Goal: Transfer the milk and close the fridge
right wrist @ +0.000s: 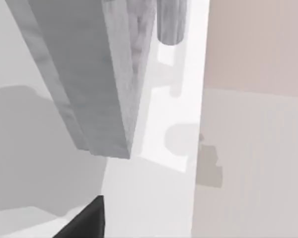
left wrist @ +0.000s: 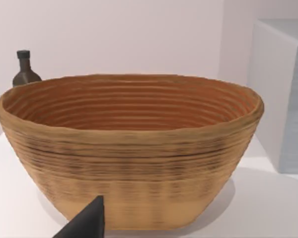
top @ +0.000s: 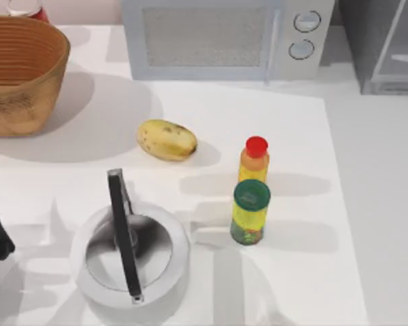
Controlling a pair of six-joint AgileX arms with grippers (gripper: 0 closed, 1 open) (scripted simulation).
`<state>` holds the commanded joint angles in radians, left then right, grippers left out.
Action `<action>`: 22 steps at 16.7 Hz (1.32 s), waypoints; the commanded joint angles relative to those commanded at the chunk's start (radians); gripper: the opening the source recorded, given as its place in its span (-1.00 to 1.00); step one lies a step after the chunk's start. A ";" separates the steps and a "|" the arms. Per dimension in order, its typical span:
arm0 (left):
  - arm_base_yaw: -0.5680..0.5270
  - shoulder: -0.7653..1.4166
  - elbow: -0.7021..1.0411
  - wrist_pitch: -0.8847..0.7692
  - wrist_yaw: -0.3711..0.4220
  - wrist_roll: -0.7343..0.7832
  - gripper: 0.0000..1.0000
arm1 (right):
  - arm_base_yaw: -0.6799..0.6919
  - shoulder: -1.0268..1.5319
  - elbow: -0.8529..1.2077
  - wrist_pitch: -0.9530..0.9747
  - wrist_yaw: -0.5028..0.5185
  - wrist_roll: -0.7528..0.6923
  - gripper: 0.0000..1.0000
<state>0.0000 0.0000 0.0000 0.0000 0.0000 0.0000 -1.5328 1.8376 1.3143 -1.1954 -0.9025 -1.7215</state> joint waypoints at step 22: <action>0.000 0.000 0.000 0.000 0.000 0.000 1.00 | 0.579 0.000 -0.043 0.919 0.154 1.086 1.00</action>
<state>0.0000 0.0000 0.0000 0.0000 0.0000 0.0000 -0.9539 1.8377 1.2709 -0.2765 -0.7486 -0.6358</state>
